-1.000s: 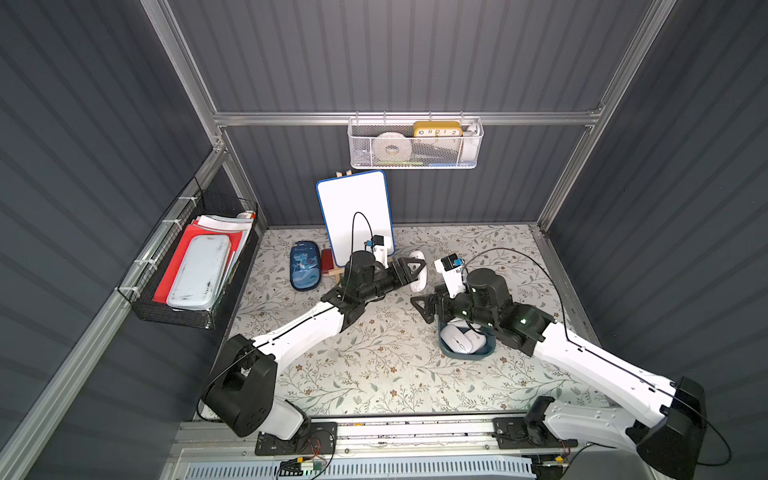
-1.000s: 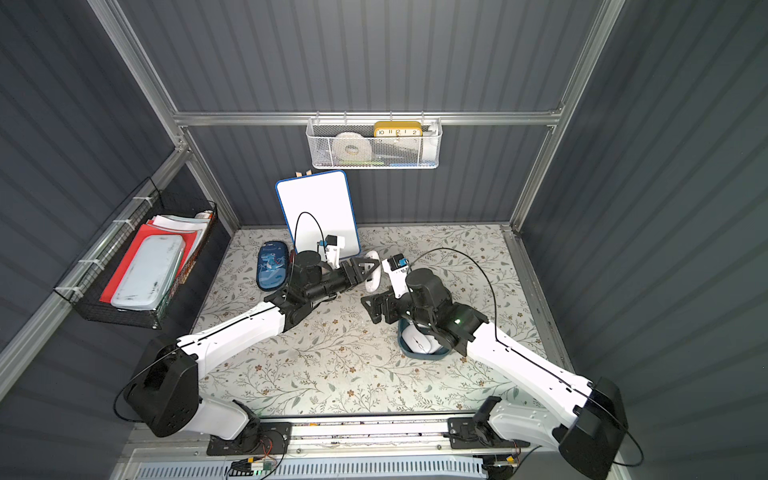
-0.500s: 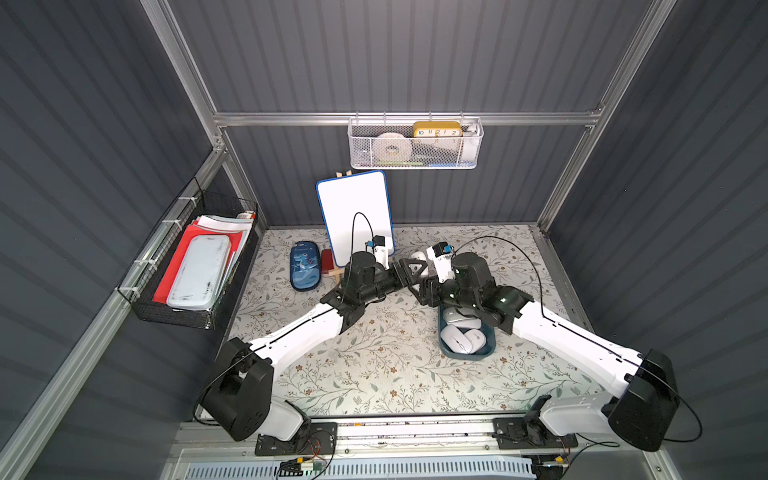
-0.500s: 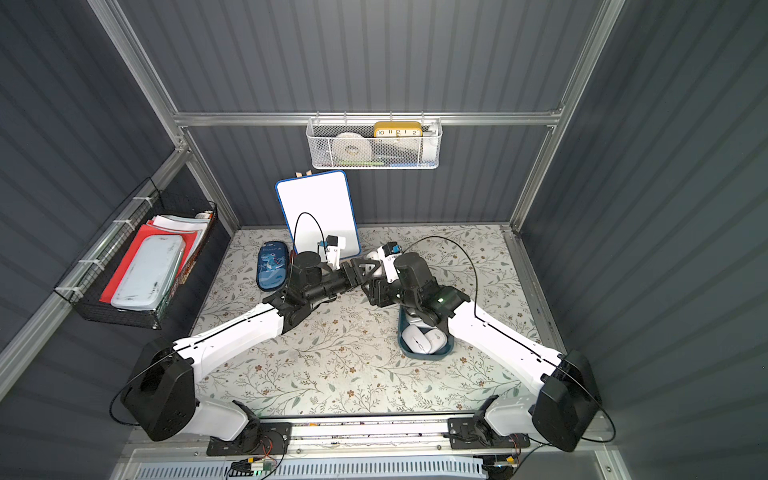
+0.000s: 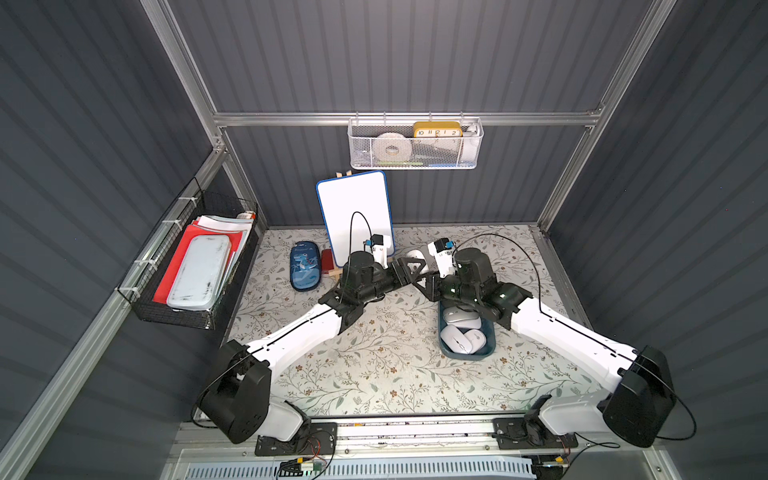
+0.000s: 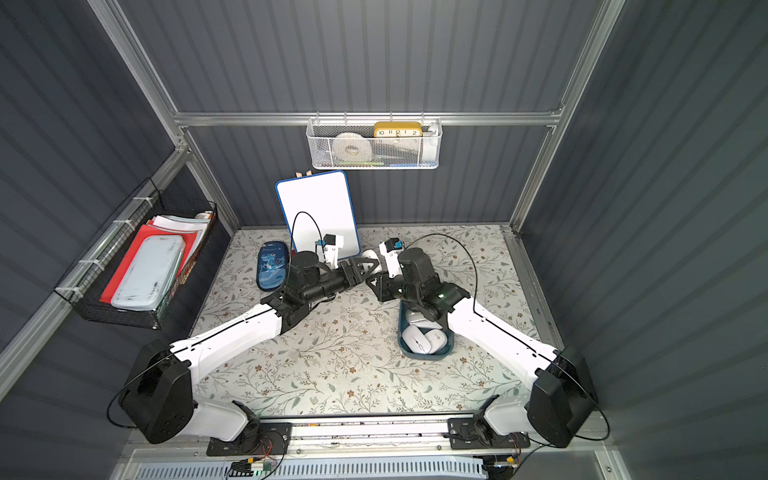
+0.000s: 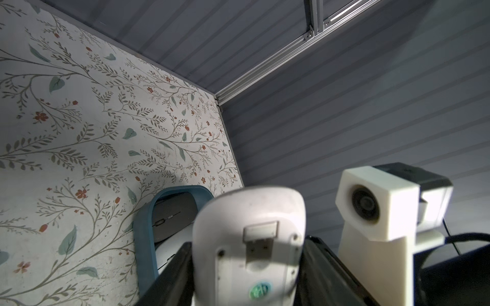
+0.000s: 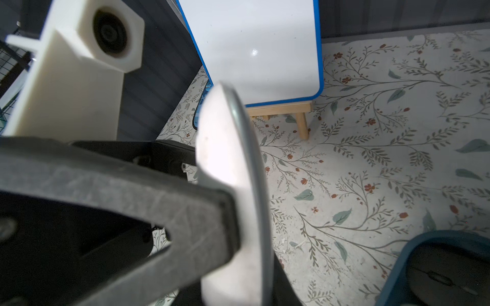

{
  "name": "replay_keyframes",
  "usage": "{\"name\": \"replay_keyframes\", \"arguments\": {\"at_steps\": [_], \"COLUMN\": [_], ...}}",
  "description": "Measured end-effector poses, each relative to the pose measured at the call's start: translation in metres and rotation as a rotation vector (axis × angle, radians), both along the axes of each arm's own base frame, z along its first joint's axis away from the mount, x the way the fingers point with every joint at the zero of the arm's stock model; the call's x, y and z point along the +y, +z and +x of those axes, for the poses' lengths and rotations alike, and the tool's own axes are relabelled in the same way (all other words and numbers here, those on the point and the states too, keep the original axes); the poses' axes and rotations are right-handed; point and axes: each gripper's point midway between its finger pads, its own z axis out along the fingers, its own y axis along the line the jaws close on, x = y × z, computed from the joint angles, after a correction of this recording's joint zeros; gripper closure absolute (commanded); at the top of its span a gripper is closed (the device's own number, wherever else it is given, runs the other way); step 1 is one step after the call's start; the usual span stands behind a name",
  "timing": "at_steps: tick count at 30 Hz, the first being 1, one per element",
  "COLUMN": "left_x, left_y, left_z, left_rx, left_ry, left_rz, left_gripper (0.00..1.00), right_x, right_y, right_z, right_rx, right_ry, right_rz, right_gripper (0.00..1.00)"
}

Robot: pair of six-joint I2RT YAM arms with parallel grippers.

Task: Put the mouse in the storage box
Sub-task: Pick up the mouse from the center of the board, then place the mouse in the storage box.

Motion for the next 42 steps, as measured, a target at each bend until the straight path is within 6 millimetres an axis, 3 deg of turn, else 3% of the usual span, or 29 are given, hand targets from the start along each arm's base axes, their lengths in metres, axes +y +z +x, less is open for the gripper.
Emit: {"name": "replay_keyframes", "arguments": {"at_steps": [4,6,11,19,24,28,35,42], "left_x": [0.001,0.006,0.028,0.082,0.115,0.133,0.145,0.149], "left_y": [-0.004,-0.004,-0.002,-0.011,-0.017,-0.017,-0.030,-0.037], "left_z": [-0.007,-0.010,-0.009,-0.005,-0.010,-0.014,-0.018,-0.019], "left_rx": [0.019,0.028,0.059,0.113,0.131,0.131,0.148,0.147], "left_ry": [-0.010,0.000,0.109,0.315,0.384,0.415,0.428,0.429], "left_rz": [0.027,0.047,0.131,0.288,0.326,0.343,0.379,0.407], "left_gripper": [0.06,0.01,0.01,0.01,0.00,0.01,0.01,0.01], "right_x": [-0.001,-0.007,-0.046,-0.130,-0.160,-0.168,-0.166,-0.171], "right_y": [-0.001,-0.006,-0.042,-0.107,-0.128,-0.136,-0.144,-0.179], "right_z": [0.001,0.004,0.008,0.002,-0.003,-0.020,-0.052,-0.067], "right_rx": [-0.023,-0.042,-0.085,-0.137,-0.085,-0.059,-0.048,0.044], "right_ry": [0.009,-0.001,-0.065,-0.108,-0.106,-0.079,0.029,0.148], "right_rz": [-0.020,-0.054,-0.269,-0.818,-1.025,-1.048,-1.032,-1.187], "right_gripper": [0.87,0.87,0.88,0.87,0.87,0.86,0.80,0.75]}}
